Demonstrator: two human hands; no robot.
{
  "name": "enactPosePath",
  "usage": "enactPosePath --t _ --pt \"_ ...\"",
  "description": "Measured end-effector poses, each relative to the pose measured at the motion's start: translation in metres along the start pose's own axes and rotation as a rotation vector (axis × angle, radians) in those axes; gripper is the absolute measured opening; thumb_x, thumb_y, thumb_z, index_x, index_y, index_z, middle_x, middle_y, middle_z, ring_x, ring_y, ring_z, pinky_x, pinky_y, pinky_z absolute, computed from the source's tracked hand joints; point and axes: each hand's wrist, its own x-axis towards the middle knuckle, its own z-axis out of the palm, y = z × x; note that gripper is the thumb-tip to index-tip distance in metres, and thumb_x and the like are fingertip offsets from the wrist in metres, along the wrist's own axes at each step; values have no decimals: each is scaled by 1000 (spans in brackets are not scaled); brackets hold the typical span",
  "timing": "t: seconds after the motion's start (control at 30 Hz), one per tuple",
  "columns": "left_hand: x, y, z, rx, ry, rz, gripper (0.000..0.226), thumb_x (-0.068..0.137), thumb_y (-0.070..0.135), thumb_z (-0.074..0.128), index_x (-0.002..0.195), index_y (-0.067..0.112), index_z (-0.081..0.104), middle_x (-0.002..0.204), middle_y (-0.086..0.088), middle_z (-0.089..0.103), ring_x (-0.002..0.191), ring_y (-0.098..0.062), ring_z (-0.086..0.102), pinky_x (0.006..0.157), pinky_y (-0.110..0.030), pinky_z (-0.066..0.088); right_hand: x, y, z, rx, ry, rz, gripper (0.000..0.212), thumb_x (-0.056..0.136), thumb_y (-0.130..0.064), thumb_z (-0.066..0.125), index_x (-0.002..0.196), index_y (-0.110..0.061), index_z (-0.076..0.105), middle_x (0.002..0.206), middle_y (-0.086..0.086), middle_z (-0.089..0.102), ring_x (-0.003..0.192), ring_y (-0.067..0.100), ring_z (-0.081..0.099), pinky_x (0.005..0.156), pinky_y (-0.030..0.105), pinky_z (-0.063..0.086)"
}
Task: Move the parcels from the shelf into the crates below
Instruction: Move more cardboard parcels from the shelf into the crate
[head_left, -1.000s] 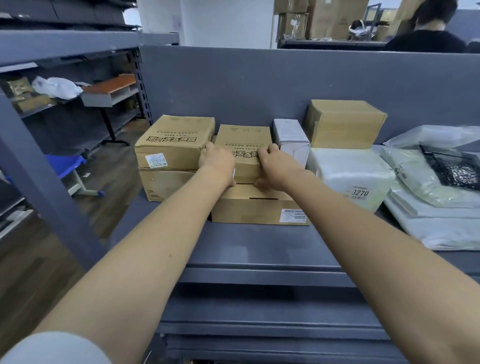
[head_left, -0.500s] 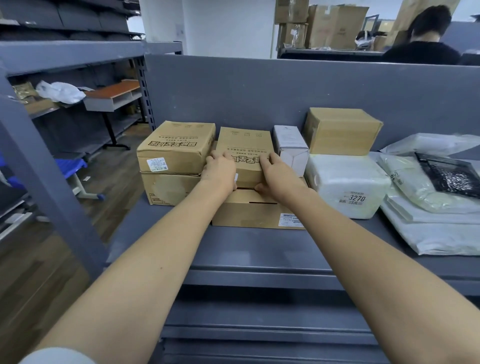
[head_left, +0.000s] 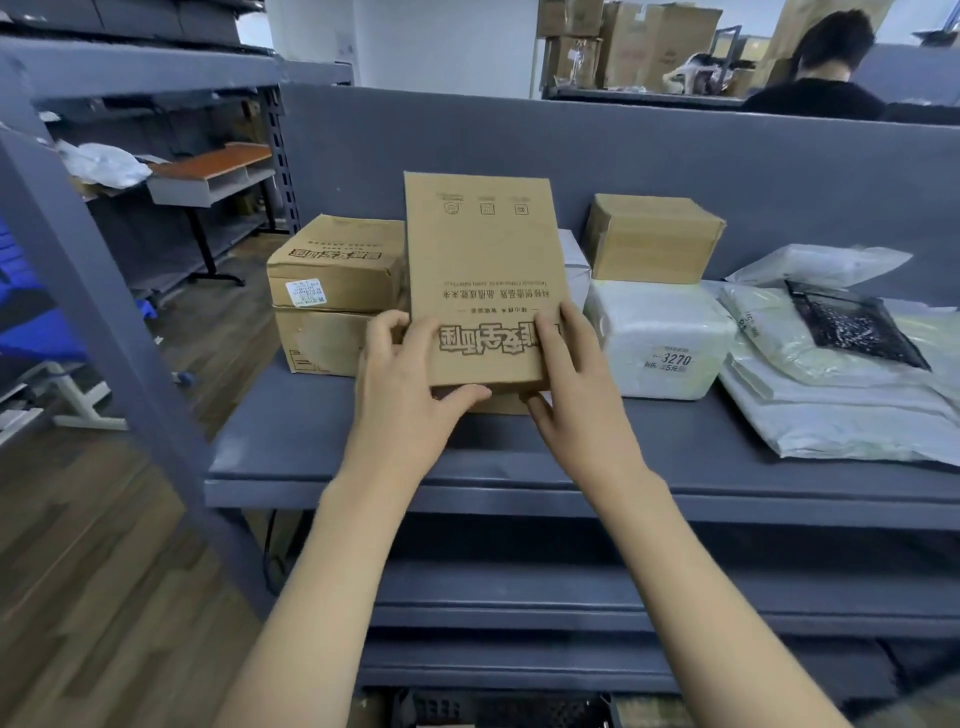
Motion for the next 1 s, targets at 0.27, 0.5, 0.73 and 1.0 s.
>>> enactPosePath --t 0.27,0.5,0.73,1.0 --pt "-44 5 -27 -291 -203 -311 110 75 37 76 151 22 -2 132 12 49 87 1 56 73 -8 40 -80 -7 -6 5 163 -99 72 80 7 65 143 -4 32 151 23 22 138 33 28 111 38 33" --pt "-57 -6 -33 -569 -443 -459 66 63 17 85 121 20 54 106 10 66 100 -9 63 82 -26 53 -121 -9 -10 8 192 -124 70 81 6 67 141 -8 34 149 17 21 136 32 33 112 31 30" --pt "-77 -10 -21 -294 -319 -310 78 66 20 84 119 34 29 120 10 52 112 -15 50 91 -35 42 -134 -6 -21 -68 78 -73 66 85 -29 69 140 -9 38 150 17 29 131 30 41 102 31 38" --pt "-97 -4 -15 -32 -331 58 77 72 17 75 121 47 24 115 18 46 110 -15 43 97 -46 38 -122 1 -55 1 278 72 93 82 -23 71 147 3 11 154 18 15 145 21 11 119 24 10"
